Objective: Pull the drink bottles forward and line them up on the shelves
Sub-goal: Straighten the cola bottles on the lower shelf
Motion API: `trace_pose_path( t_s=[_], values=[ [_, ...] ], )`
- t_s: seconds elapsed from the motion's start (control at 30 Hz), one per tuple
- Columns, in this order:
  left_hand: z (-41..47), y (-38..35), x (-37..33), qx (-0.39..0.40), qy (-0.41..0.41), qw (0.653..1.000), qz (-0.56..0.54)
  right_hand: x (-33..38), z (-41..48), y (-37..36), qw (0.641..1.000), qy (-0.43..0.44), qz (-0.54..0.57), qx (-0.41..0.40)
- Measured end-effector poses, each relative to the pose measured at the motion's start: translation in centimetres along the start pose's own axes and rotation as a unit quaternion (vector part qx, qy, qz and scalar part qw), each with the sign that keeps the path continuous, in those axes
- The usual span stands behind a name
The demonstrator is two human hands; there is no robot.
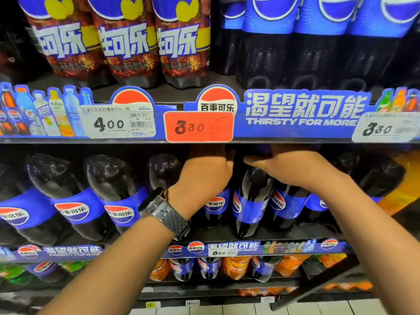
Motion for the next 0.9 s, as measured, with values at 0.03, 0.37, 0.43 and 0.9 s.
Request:
trace_pose_path(
  t_s=[0.03, 0.37, 0.43, 0.9],
  values=[
    [0.2, 0.3, -0.7, 0.016, 0.017, 0.999, -0.026, -0.4, -0.1, -0.1, 0.999, -0.016, 0.025, -0.021],
    [0.6, -0.8, 0.8, -0.142, 0.123, 0.958, -0.217, -4.1, 0.6, 0.3, 0.986, -0.01, 0.157, 0.051],
    [0.1, 0.1, 0.2, -0.198, 0.11, 0.949, -0.22, -4.6, 0.9, 0.9, 0.983, -0.002, 0.133, 0.129],
    [-1.1, 0.5, 0.2, -0.191, 0.098, 0.955, -0.206, -3.7, 1.3, 0.5, 0.99, -0.001, 0.108, 0.086]
  ],
)
Point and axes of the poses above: each hand's wrist, its own z-axis towards the middle knuckle, its own y-axis out of the back of the hand, x = y × z, the point moved 2 cm from there along z, towards the middle knuckle, and after that the axes turned 1 degree about z, right-handed, at the moved point
